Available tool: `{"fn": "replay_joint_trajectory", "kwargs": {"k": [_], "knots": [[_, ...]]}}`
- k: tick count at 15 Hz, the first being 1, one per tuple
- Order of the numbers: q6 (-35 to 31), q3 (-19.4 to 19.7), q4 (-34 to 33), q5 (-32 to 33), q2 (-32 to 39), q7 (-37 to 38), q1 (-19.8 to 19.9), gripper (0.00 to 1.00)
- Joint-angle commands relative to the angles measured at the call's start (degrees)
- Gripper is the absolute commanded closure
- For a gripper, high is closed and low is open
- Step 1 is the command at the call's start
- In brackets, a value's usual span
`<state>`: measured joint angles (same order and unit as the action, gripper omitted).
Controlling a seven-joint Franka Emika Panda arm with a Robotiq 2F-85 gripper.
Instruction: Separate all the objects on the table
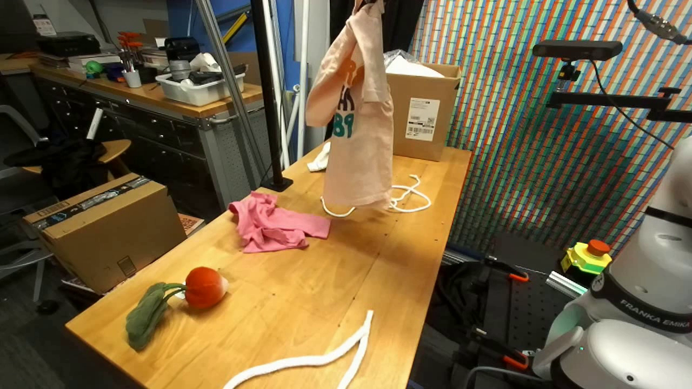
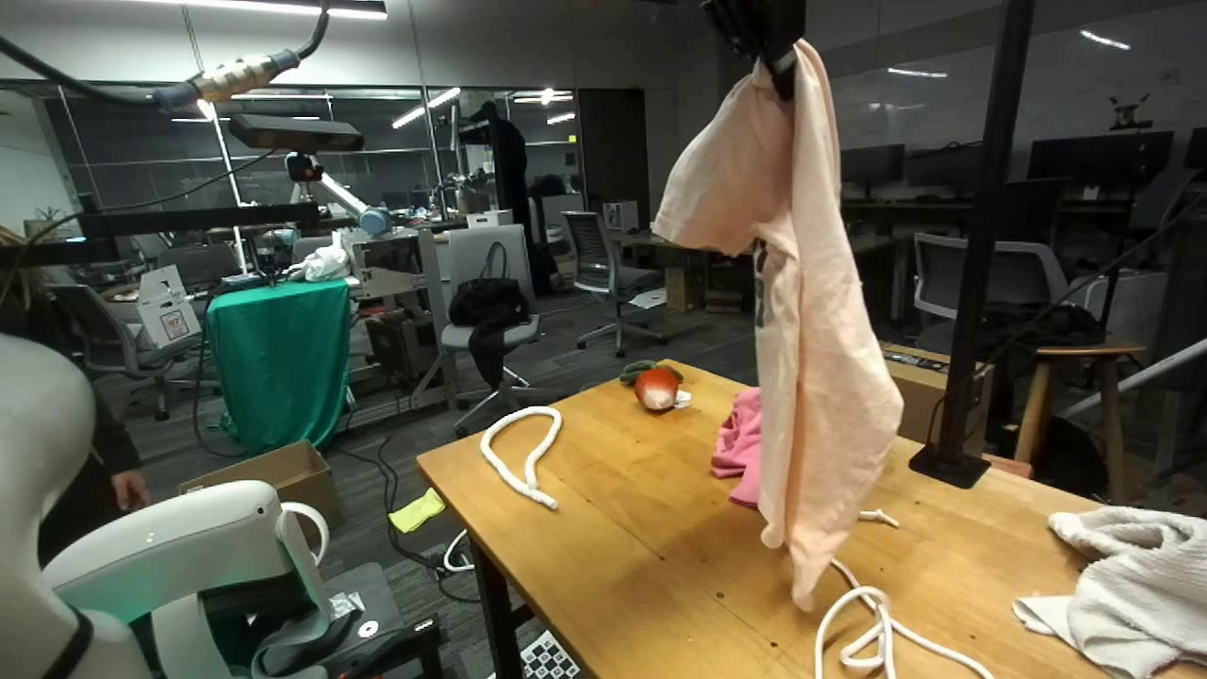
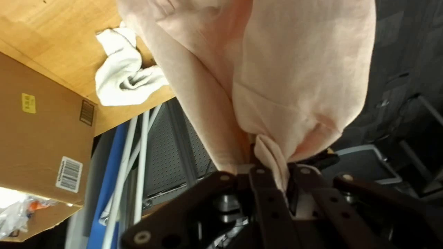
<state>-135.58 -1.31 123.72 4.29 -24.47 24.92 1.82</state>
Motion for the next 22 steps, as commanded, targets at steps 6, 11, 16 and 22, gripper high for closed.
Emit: {"fn": "replay_joint_trajectory", "kwargs": {"k": [6, 11, 16, 22], "knots": [[10.71, 1.28, -1.39, -9.11, -3.22, -15.39, -2.96, 0.95], [15.38, 1.32, 0.01, -10.45, -3.91, -21.48, -4.14, 0.95], [17.65, 1.06, 1.16, -10.66, -4.54, -25.52, -5.32, 0.95], [19.25, 1.78, 5.01, -11.87, -5.93, -28.29, -5.91, 0.95]]}}
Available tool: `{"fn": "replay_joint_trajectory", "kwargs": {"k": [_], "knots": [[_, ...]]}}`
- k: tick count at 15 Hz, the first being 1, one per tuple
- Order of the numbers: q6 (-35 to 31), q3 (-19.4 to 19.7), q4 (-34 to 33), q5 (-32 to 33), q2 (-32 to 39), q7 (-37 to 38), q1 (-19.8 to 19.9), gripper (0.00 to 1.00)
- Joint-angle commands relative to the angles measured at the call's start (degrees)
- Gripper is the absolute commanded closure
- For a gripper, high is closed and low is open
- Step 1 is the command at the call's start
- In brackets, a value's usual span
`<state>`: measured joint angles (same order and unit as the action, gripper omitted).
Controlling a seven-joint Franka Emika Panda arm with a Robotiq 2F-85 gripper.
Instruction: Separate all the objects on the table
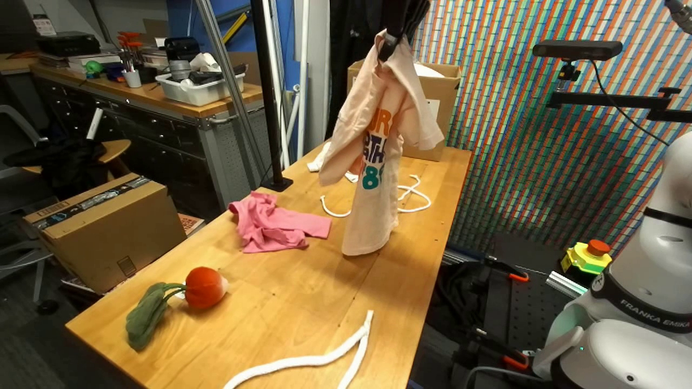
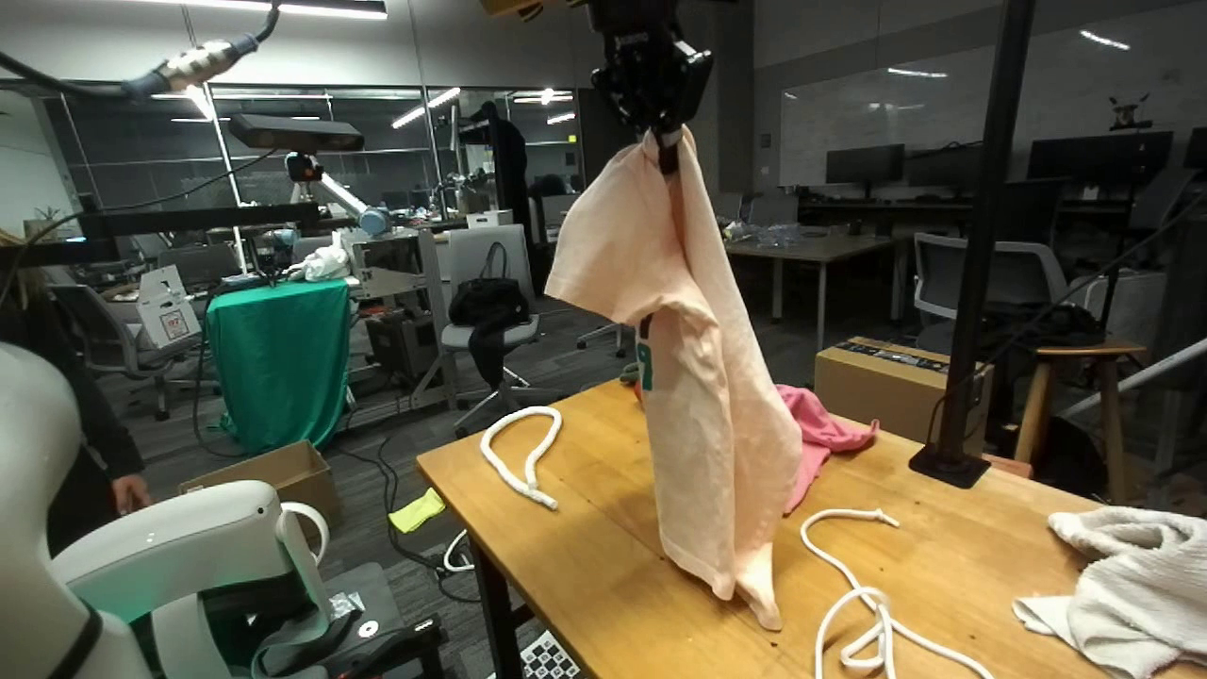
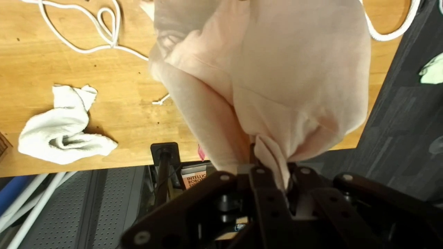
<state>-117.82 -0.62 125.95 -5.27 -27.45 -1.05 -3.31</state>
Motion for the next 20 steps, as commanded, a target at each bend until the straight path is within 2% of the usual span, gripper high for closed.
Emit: {"fn": "replay_joint_trajectory", "kwargs": {"k": [1, 10, 15, 20], "knots": [[1.93, 1.21, 3.74, -2.64, -3.02, -2.51, -0.7, 0.95], [2.41, 0.88, 8.91, -2.32, -0.31, -2.57, -0.2, 0.95], [1.37, 1.22, 9.33, -3.49, 4.36, -4.47, -0.88, 0.95], [-3.69, 0.11, 8.58, -3.45, 11.63, -5.49, -1.44, 0.95]]}}
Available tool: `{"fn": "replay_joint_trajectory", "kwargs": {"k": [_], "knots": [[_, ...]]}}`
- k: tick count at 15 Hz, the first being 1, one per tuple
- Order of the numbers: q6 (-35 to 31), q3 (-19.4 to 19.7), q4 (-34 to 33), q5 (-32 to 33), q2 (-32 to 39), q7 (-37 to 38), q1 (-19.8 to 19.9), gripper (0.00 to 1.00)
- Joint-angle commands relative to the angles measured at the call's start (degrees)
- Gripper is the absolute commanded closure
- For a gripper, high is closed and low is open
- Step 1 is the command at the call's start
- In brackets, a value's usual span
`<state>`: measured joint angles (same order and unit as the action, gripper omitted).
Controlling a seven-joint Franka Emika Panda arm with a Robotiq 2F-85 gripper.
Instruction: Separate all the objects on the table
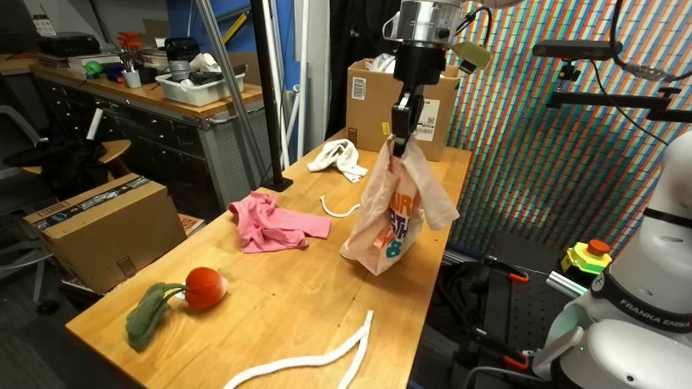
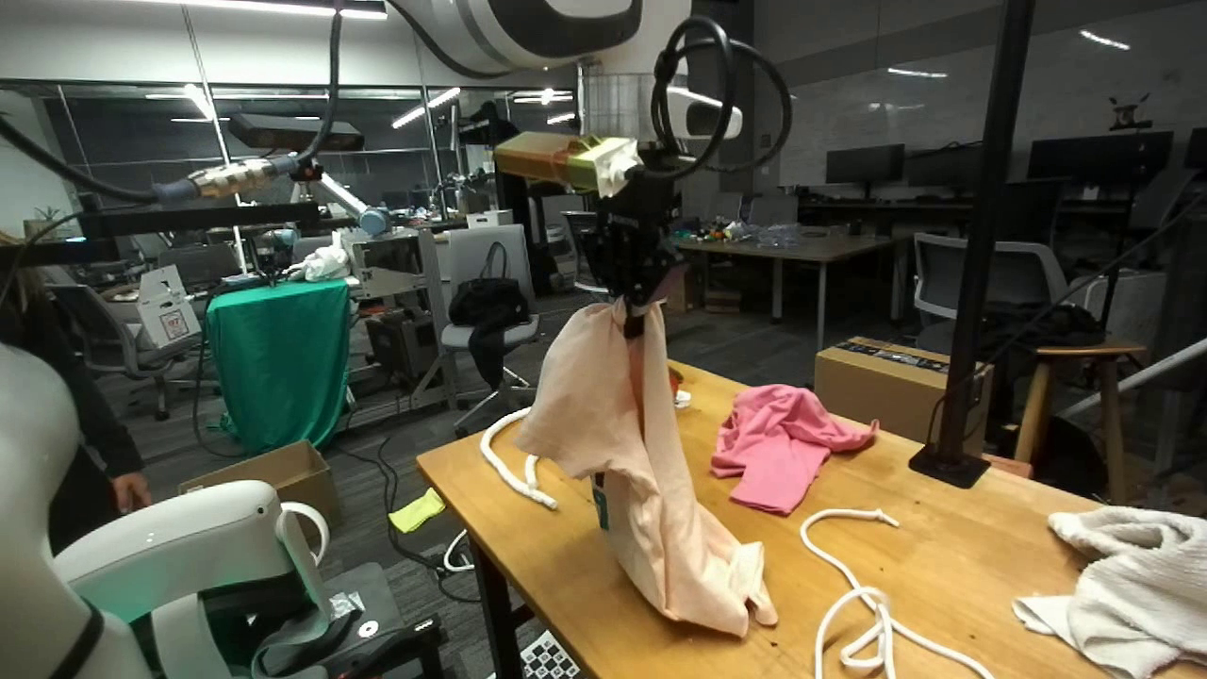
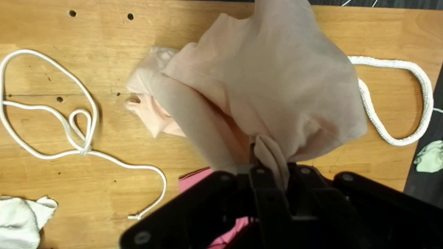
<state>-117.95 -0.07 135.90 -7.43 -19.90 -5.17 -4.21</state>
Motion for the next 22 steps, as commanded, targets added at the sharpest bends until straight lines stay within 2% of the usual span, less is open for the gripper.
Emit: {"fn": "replay_joint_trajectory", "kwargs": {"k": [1, 6, 14, 22], "knots": [[-5.04, -0.43, -1.36, -1.67, 5.55, -2.03, -0.74, 0.95], [-10.91, -0.64, -1.44, -2.38, 12.04, -2.74, -0.53, 0.95], [-12.33, -1.7, -1.21, -5.49, 20.14, -5.52, -0.29, 0.95], [-17.76, -2.25, -0.02, -3.32, 27.98, -1.24, 0.44, 0.95]]}}
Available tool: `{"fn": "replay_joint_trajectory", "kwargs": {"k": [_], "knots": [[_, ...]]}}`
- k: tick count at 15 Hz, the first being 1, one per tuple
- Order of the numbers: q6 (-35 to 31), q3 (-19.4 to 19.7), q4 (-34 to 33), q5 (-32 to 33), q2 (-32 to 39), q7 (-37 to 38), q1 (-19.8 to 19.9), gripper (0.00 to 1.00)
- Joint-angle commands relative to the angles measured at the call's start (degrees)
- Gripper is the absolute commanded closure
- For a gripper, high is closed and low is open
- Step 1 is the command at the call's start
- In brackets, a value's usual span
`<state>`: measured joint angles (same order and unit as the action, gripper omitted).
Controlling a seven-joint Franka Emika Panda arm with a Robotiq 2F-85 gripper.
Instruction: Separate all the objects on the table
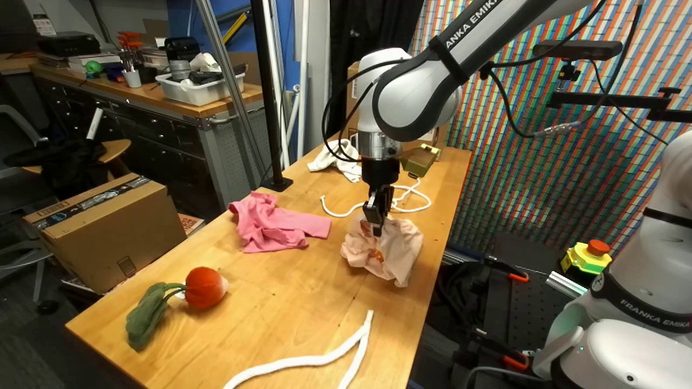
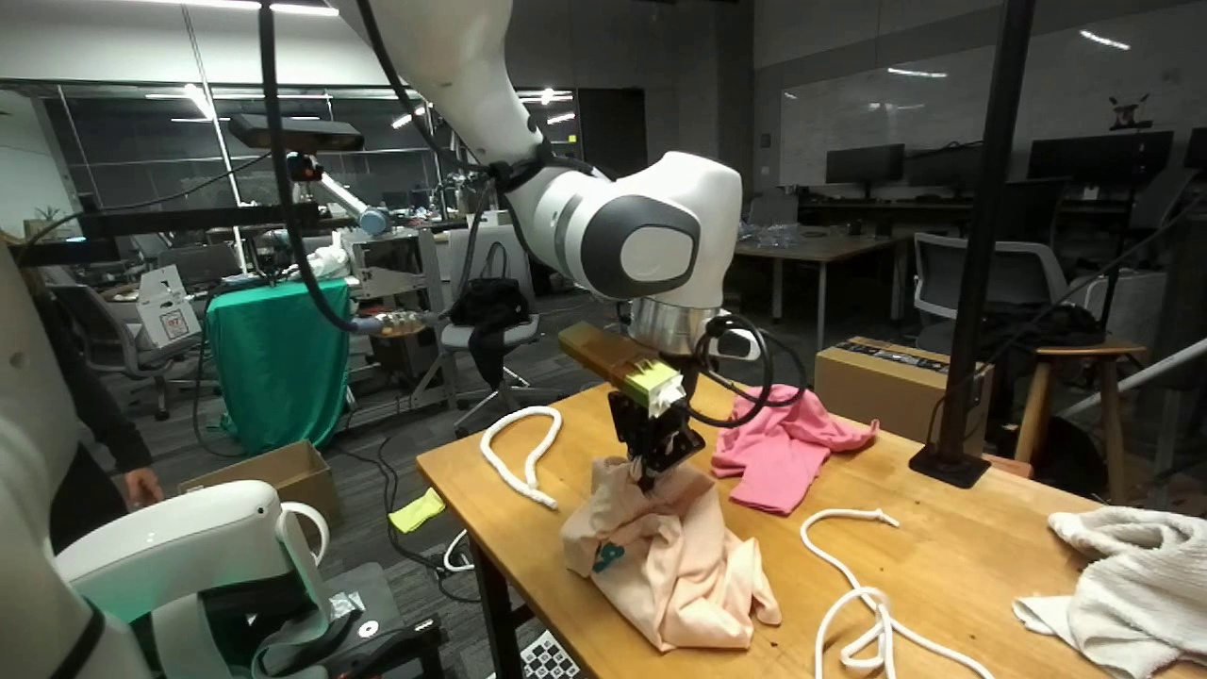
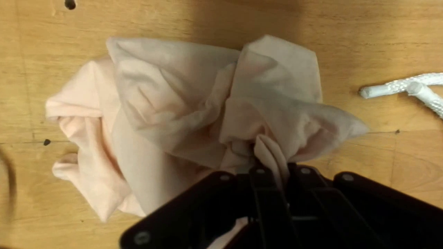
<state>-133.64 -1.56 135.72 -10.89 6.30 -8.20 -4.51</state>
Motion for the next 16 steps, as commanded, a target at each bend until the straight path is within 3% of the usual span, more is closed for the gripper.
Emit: {"fn": "replay_joint_trajectory", "kwargs": {"k": [1, 10, 16], "knots": [[-2.41, -0.78, 0.22, 0.11, 2.44, 2.18, 0.8, 0.95], [-4.1, -1.16, 0.54, -0.35, 5.3, 2.79, 1.49, 0.95], [-4.0, -5.0, -0.18, -8.33, 6.58, -4.42, 2.07, 0.95]]}}
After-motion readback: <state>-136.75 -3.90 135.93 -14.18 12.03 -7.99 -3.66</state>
